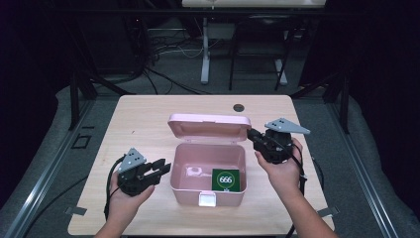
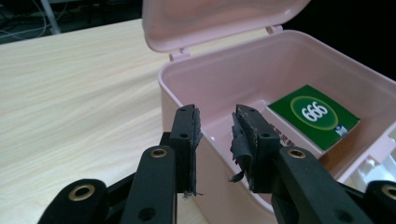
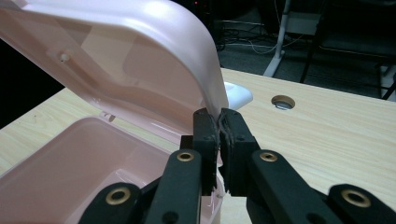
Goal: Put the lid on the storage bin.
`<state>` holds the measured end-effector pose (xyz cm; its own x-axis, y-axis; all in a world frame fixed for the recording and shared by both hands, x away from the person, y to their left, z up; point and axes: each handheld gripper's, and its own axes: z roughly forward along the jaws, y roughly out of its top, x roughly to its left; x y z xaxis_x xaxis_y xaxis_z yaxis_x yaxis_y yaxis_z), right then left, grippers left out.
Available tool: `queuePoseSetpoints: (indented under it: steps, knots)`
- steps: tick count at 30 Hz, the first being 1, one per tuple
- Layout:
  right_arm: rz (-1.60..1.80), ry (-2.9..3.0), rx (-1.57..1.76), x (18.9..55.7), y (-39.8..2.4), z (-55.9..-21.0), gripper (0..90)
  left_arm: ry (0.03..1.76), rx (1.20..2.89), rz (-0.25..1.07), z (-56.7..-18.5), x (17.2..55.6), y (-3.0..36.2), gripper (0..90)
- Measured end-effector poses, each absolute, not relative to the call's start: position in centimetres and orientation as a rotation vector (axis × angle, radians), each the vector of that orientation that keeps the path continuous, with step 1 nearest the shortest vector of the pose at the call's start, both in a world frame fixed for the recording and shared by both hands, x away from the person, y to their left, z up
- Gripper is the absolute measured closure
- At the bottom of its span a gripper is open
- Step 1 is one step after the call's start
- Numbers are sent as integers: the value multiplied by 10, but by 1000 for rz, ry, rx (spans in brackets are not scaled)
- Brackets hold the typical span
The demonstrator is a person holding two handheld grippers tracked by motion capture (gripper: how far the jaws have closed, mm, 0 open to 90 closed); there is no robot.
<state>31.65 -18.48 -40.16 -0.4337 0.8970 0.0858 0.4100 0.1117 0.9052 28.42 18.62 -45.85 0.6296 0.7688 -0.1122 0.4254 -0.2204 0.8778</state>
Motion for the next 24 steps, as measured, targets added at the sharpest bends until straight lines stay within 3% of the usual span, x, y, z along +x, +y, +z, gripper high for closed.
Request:
queuePoseSetpoints:
  steps: [24]
  knots:
    - [1347, 1842, 1258, 301, -185, -414, 853, 937, 1785, 520, -403, 298, 187, 672]
